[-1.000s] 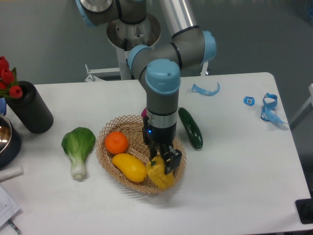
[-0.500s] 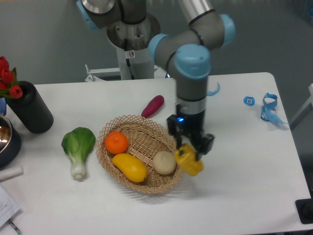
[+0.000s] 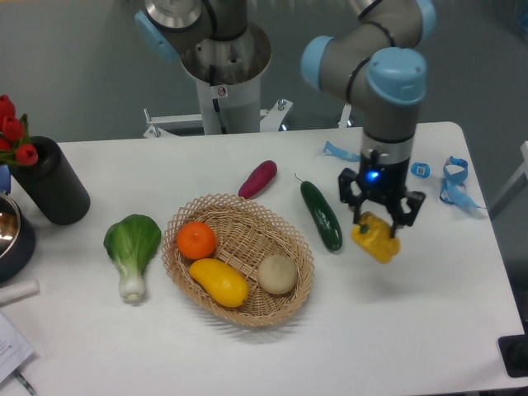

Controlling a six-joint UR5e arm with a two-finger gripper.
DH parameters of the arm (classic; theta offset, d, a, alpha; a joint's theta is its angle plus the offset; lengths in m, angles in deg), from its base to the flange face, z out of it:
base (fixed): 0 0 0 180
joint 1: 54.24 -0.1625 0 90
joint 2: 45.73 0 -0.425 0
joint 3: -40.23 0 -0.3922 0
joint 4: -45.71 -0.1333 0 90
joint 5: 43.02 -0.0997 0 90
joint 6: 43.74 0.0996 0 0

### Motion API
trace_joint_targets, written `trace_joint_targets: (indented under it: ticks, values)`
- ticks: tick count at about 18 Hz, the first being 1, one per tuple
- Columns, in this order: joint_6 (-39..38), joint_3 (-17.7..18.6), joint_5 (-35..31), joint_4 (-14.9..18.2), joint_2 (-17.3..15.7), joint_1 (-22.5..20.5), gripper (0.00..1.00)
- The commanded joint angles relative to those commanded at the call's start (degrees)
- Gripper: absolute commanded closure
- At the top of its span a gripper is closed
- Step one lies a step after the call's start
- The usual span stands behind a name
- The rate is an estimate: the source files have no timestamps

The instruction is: Pick up the yellow pepper from the basket

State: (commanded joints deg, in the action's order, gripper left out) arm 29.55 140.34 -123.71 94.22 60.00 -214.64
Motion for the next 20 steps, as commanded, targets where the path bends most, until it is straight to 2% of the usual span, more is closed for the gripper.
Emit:
trace_joint_targets:
  ticks: [5,8,12,20]
  values:
    - [4.0,-2.0,-0.2,0.4,1.1,-2.7,0.67]
    - [6.4,-5.3,-1.3,3.4,3.2,-4.1,0.68]
    - [11.1,-9.2,-2.5,7.3,4.4,-4.5,0.68]
    - [12.3,-12.0,-2.5,9.2,5.5,-6.3,0.69]
